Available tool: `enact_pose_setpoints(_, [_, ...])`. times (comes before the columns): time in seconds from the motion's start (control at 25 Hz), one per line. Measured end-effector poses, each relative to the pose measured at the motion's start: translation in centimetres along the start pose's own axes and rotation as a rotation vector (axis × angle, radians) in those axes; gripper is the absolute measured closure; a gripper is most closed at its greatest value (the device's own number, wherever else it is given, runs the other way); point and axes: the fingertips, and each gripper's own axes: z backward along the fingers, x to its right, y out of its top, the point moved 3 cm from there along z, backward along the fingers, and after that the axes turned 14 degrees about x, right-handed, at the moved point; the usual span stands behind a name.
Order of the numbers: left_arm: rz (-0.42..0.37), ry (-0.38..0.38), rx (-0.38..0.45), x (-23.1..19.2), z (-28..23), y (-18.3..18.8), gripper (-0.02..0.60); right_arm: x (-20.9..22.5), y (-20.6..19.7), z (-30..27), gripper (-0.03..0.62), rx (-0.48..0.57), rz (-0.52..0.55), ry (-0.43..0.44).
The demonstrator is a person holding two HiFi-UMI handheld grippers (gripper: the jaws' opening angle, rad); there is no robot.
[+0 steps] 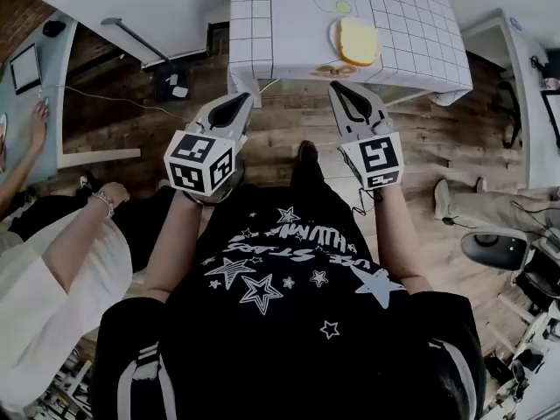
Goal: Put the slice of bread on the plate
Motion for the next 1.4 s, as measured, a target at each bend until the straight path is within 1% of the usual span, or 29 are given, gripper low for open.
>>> enact_pose_setpoints(0.16, [-0.032, -0.093, 0.014, 0.8, 1.0, 0.6, 0.572, -2.2, 1.5, 2.7, 0.576, 0.021, -0.027, -0.103])
enact_pose_setpoints(0.32, [-0.045, -0.210, 0.013, 2.2, 1.8, 0.6, 0.572, -5.0, 2.1, 6.3, 0.577, 0.002, -0.025, -0.225])
enact_pose_setpoints(0.48, [-0.042, -0.281, 0.002, 3.7, 2.7, -0.1, 0.572, -7.6, 2.7, 9.3, 0.577, -0.020, -0.046, -0.291])
enact_pose_setpoints(0.64, [-0.042, -0.339, -0.010, 5.7, 3.7, -0.7, 0.572, -8.8, 3.5, 11.8, 0.577, -0.025, -0.079, -0.349])
enact_pose_setpoints(0.84, [-0.055, -0.363, 0.006, 7.8, 4.7, -0.4, 0.572, -8.7, 4.9, 13.9, 0.579, 0.013, -0.111, -0.410])
enact_pose_setpoints(1.04, [-0.062, -0.339, 0.035, 10.9, 6.1, -0.1, 0.572, -9.6, 5.7, 17.4, 0.579, 0.020, -0.093, -0.416])
enact_pose_setpoints(1.16, [-0.077, -0.349, 0.038, 13.6, 7.5, -0.2, 0.572, -10.6, 6.1, 20.0, 0.579, 0.026, -0.111, -0.418])
enact_pose_setpoints(1.28, [-0.098, -0.356, 0.042, 16.1, 9.1, -0.8, 0.572, -12.0, 6.5, 22.4, 0.579, 0.040, -0.109, -0.405])
enact_pose_setpoints(1.4, [-0.092, -0.343, 0.048, 18.0, 10.9, -1.7, 0.572, -13.6, 6.4, 24.5, 0.579, 0.042, -0.120, -0.386])
